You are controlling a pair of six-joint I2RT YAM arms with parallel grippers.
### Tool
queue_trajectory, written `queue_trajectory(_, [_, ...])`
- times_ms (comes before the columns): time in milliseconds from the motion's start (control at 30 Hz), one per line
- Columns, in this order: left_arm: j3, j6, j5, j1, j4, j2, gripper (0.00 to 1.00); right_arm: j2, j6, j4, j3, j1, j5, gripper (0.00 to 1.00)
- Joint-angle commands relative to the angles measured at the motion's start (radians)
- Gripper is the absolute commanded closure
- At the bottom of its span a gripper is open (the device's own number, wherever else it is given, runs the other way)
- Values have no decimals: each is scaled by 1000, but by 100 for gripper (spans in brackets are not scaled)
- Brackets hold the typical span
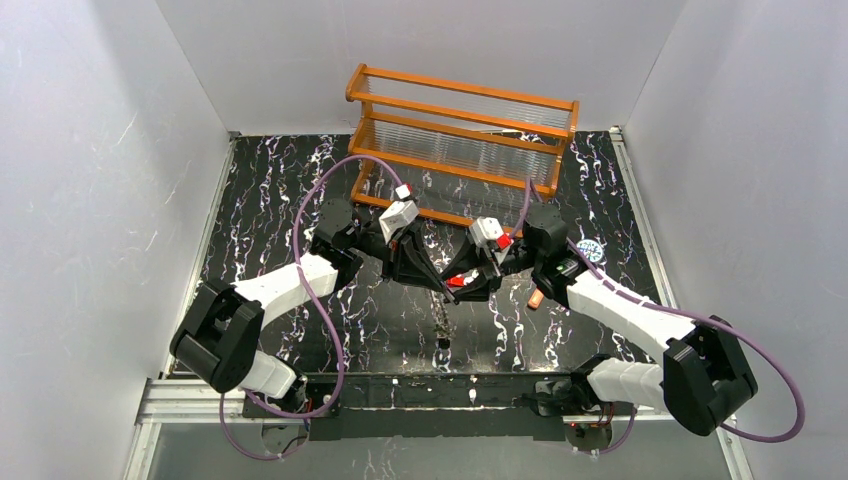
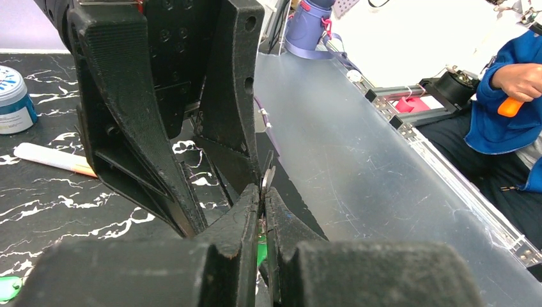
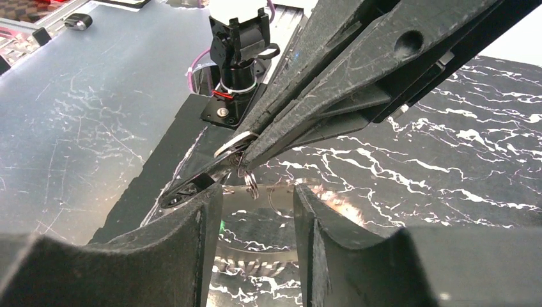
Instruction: Remove the keys from the keyring
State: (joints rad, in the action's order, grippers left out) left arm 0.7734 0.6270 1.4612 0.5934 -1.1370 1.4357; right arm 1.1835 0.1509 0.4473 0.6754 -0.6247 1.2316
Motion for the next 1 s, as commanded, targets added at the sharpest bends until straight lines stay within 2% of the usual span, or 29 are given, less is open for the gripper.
queue_trajectory(0, [22,-21,3,6,-35,-31,100,5,12,8,55,-13,21,50])
queue_trajectory(133, [17,-24,2,6,-35,-38,100,8,9,-2,59,-13,16,61])
queue_trajectory(300, [0,-32,0,6,-37,-70,100,22,33,-64,71,-12,-6,88])
queue_trajectory(367, [-10,-38,0,6,-37,-85,100,27,42,-86,72,-13,-16,95])
queue_trajectory(467, [-25,-39,4,6,-37,-110,100,23,46,-96,65,-6,-24,99])
queue_trajectory(733, [-103,-97,10,-34,-38,-199,100,-19,50,-133,64,25,-40,99])
queue_trajectory(967, [-129,-134,9,-53,-34,-210,100,-21,55,-162,75,29,-30,99])
